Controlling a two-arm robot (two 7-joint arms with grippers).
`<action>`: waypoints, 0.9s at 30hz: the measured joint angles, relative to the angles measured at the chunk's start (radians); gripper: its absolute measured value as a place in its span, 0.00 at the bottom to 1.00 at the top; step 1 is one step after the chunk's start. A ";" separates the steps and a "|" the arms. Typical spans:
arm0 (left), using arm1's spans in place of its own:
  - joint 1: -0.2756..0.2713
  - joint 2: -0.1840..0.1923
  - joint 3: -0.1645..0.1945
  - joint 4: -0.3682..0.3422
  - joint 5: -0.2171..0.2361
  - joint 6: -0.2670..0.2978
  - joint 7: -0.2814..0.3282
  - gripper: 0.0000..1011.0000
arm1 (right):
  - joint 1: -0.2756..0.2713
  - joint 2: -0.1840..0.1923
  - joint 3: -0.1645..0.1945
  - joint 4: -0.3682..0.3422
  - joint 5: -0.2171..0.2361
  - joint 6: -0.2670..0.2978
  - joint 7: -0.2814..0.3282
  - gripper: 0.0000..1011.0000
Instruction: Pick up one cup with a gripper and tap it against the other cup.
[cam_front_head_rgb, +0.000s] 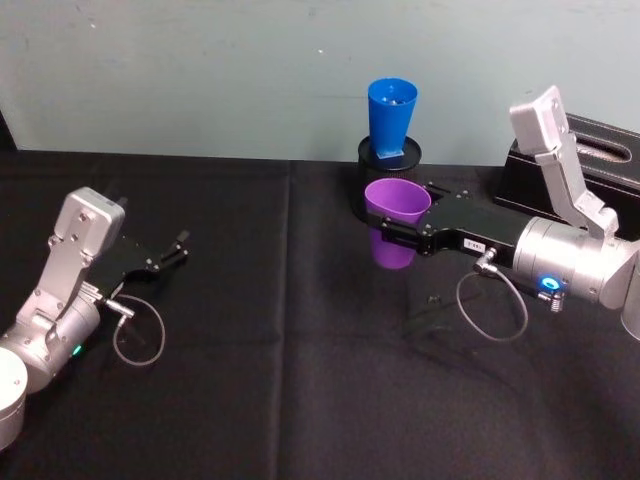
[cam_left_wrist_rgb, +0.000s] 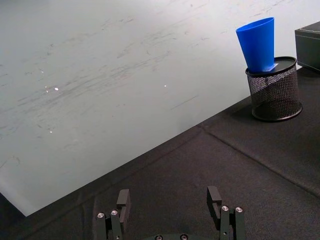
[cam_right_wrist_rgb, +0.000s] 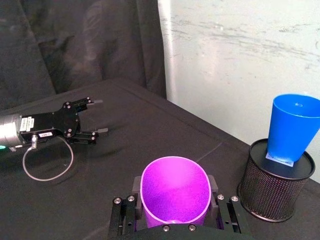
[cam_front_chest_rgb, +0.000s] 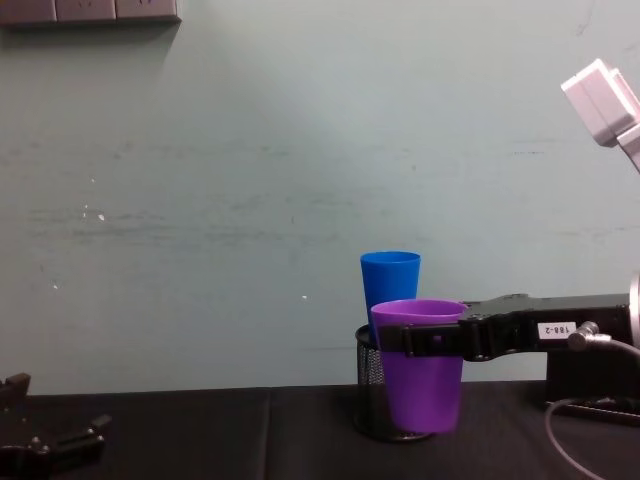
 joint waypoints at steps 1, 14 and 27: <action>0.000 0.000 0.000 0.000 0.000 0.000 0.000 0.99 | 0.000 0.000 0.000 0.000 0.000 0.000 0.000 0.72; 0.000 0.000 0.000 0.000 0.000 0.000 0.000 0.99 | -0.001 0.000 0.001 0.000 -0.002 0.000 0.001 0.72; 0.000 0.000 0.000 0.000 0.000 0.000 0.000 0.99 | -0.001 0.000 0.002 0.000 -0.003 0.000 0.001 0.72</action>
